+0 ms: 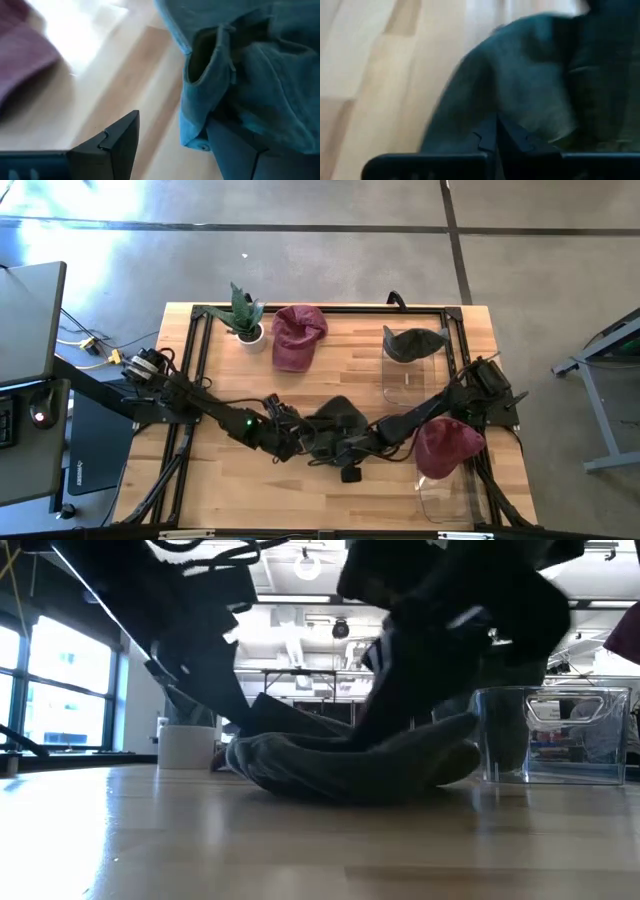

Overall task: Pick & Place hat
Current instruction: Put the black cap into the top transparent bin

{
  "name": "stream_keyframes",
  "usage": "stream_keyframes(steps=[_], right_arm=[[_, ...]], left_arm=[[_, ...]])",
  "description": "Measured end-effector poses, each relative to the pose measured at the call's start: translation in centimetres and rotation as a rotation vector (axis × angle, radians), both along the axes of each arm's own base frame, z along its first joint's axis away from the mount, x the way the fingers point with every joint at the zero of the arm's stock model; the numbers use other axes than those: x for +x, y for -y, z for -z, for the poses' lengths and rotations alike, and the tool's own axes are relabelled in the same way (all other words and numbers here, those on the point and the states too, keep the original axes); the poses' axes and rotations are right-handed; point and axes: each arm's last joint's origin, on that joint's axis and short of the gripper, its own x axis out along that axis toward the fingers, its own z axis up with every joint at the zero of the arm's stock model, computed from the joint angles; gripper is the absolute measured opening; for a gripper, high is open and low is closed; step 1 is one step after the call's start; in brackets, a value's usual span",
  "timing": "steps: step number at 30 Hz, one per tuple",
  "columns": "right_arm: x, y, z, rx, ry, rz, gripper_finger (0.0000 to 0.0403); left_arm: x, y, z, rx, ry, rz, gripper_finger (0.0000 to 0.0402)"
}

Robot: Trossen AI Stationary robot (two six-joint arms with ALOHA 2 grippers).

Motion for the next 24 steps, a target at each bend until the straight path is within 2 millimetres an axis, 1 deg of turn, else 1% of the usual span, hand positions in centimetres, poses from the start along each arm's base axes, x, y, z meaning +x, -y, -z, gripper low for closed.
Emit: stream_keyframes(steps=[2,5,9,12,16,17,19,21,24], right_arm=[[-0.2,0.0,0.3,0.042,-0.039,-0.034,0.0014],[-0.6,-0.4,0.5,0.081,-0.092,-0.091,0.0021],[-0.7,-0.9,0.2,0.038,-0.057,-0.130,0.0006],[-1.0,-1.2,-1.1,0.001,0.000,-0.112,0.0004],[-1.7,-1.3,-3.3,-0.045,0.074,-0.038,0.0008],[-1.9,-1.3,-3.5,-0.052,0.076,-0.023,0.0007],[-2.1,-1.3,-3.6,-0.051,0.072,0.000,0.0003],[-2.1,-1.1,-3.6,-0.049,0.068,0.025,0.0002],[-1.8,-0.2,-2.9,-0.071,0.095,0.096,0.0004]], left_arm=[[-0.2,-0.3,-0.2,0.037,-0.007,-0.014,0.0220],[-0.7,-0.6,-1.3,0.062,0.006,-0.040,0.0220],[-1.4,-0.4,-2.2,0.069,0.017,-0.022,0.0220],[-1.7,0.9,-3.0,0.114,0.027,0.065,0.0220],[-1.9,3.8,-3.2,0.204,0.027,0.322,0.0220],[-1.6,4.5,-2.8,0.211,0.020,0.403,0.0220],[-0.7,5.4,-1.3,0.217,0.000,0.516,0.0220],[0.1,5.6,0.1,0.230,-0.012,0.560,0.0221],[1.5,5.3,1.9,0.196,-0.040,0.634,0.0221]])
